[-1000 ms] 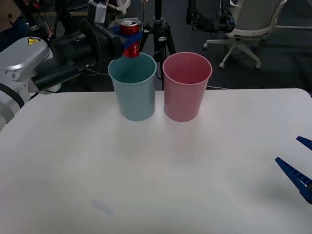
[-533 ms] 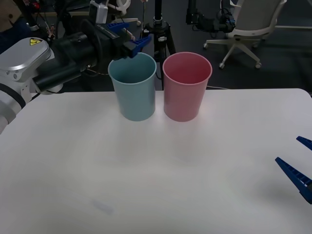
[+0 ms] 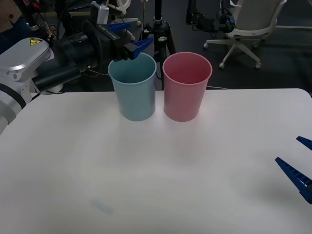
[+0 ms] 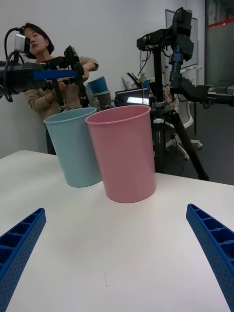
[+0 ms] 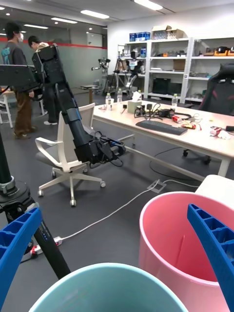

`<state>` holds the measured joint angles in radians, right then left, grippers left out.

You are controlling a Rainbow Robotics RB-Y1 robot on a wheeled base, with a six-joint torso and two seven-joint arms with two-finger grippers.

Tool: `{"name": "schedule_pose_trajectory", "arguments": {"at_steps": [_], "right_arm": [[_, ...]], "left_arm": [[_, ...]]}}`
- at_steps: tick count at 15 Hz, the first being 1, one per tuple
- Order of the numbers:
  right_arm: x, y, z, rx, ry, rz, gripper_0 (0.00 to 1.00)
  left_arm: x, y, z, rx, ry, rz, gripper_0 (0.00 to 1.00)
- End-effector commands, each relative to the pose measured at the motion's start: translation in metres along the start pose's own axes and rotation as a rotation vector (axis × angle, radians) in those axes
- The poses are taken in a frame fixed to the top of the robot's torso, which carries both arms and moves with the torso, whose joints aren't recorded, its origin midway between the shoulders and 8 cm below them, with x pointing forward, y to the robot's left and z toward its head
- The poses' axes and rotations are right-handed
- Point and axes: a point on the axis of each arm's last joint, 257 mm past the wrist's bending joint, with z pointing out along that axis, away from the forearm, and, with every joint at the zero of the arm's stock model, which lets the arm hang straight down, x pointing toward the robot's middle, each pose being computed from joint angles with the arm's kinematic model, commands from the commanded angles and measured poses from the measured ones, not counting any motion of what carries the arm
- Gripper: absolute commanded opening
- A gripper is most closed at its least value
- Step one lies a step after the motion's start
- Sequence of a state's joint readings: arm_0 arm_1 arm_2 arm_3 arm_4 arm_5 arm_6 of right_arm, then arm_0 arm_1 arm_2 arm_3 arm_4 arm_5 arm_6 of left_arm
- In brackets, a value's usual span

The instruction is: Grasp the object on the table and drop it into the matching bin: aluminum can to the light blue bin, PET bottle to the pink bin.

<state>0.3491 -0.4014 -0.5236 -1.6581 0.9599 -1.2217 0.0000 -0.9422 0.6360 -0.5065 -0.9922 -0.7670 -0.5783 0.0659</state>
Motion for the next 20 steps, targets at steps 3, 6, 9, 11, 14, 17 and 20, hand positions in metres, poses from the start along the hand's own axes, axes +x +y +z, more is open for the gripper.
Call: {"name": "schedule_pose_trajectory", "arguments": {"at_steps": [3,6,9,11,14,17,20], "right_arm": [[0.000,0.000,0.000,0.000,0.000,0.000,1.00],[0.000,0.000,0.000,0.000,0.000,0.000,1.00],[0.000,0.000,0.000,0.000,0.000,0.000,1.00],[0.000,0.000,0.000,0.000,0.000,0.000,1.00],[0.000,0.000,0.000,0.000,0.000,0.000,1.00],[0.000,0.000,0.000,0.000,0.000,0.000,1.00],[0.000,0.000,0.000,0.000,0.000,0.000,1.00]], "left_arm": [[-0.007,0.004,-0.027,0.043,-0.009,0.002,1.00],[-0.016,0.006,-0.062,0.050,-0.027,-0.004,1.00],[-0.022,0.002,-0.092,0.065,-0.032,-0.014,1.00],[-0.022,-0.002,-0.112,0.072,-0.030,-0.036,1.00],[-0.019,-0.005,-0.132,0.075,-0.021,-0.043,1.00],[-0.018,-0.008,-0.152,0.068,-0.035,-0.028,1.00],[-0.008,-0.019,-0.179,0.065,-0.046,-0.053,1.00]]}}
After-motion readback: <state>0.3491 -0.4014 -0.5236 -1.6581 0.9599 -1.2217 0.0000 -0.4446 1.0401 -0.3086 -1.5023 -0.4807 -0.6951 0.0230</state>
